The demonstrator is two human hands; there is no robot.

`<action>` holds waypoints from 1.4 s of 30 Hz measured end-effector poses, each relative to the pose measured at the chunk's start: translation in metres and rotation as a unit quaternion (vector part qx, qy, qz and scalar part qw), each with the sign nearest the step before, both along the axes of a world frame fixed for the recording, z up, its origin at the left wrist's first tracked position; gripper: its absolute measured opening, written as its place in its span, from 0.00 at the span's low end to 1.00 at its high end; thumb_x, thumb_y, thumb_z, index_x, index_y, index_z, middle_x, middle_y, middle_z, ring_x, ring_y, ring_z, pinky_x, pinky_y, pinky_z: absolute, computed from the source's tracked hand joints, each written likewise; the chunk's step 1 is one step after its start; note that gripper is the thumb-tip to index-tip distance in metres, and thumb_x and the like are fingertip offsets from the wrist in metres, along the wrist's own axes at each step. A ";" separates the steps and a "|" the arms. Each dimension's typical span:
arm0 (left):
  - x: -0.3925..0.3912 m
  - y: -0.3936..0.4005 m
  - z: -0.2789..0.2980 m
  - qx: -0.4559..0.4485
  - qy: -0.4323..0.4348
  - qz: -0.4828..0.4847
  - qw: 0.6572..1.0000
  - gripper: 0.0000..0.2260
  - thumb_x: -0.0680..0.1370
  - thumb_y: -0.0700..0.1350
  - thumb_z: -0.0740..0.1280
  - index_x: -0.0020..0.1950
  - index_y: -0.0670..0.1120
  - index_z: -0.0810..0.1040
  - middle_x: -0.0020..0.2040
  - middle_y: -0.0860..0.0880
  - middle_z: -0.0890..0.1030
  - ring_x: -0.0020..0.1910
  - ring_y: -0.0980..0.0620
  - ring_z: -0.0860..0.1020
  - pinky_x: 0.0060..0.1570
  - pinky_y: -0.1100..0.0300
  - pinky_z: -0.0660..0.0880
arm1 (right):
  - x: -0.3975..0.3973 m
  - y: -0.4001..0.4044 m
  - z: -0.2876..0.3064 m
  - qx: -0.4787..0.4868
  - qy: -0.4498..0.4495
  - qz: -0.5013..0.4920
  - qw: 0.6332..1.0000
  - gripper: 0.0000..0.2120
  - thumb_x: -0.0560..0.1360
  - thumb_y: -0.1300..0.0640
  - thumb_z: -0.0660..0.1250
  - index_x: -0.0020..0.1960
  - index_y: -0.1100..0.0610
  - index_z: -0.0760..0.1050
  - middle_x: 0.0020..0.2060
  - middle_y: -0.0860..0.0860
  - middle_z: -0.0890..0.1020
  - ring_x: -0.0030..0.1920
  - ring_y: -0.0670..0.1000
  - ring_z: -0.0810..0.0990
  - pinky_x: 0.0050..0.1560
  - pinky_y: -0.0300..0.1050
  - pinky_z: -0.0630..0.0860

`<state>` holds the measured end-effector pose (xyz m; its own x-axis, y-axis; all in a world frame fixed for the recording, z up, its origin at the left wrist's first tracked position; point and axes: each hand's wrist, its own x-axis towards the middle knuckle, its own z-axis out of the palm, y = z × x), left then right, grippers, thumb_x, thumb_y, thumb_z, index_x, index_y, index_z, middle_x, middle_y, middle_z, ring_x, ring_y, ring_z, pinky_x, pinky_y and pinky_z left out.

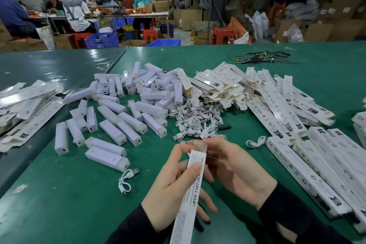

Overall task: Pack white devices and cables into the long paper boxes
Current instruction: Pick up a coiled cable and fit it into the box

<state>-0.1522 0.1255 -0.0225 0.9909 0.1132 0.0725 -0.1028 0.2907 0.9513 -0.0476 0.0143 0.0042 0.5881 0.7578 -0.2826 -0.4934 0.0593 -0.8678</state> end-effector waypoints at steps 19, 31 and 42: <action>0.001 0.010 0.001 -0.007 0.018 0.042 0.999 0.13 0.79 0.51 0.61 0.56 0.49 0.59 0.25 0.41 0.77 0.15 0.48 0.70 0.18 0.64 0.68 | -0.009 -0.002 -0.014 -0.020 -0.405 -0.037 0.913 0.13 0.79 0.56 0.63 0.53 0.59 0.84 0.45 0.43 0.82 0.47 0.43 0.80 0.44 0.35 0.72; 0.004 0.018 0.008 -0.062 -0.033 0.264 0.962 0.09 0.74 0.49 0.63 0.52 0.50 0.72 0.37 0.42 0.82 0.25 0.48 0.76 0.21 0.58 0.73 | -0.024 0.007 -0.014 -0.040 -0.256 0.039 0.965 0.22 0.73 0.49 0.70 0.66 0.46 0.70 0.46 0.48 0.82 0.43 0.50 0.82 0.44 0.43 0.79; 0.009 0.023 0.008 -0.111 -0.027 0.285 0.952 0.15 0.73 0.49 0.64 0.56 0.45 0.73 0.54 0.44 0.84 0.57 0.49 0.81 0.54 0.51 0.75 | 0.007 -0.028 0.038 -0.126 -0.283 -0.058 0.949 0.22 0.64 0.55 0.74 0.57 0.47 0.80 0.39 0.42 0.86 0.34 0.42 0.83 0.29 0.33 0.76</action>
<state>-0.1436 0.1482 -0.0148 0.7593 0.6498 0.0339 -0.3519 0.3663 0.8614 -0.0410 -0.0135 0.0422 0.7758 0.6281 -0.0600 0.0539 -0.1607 -0.9855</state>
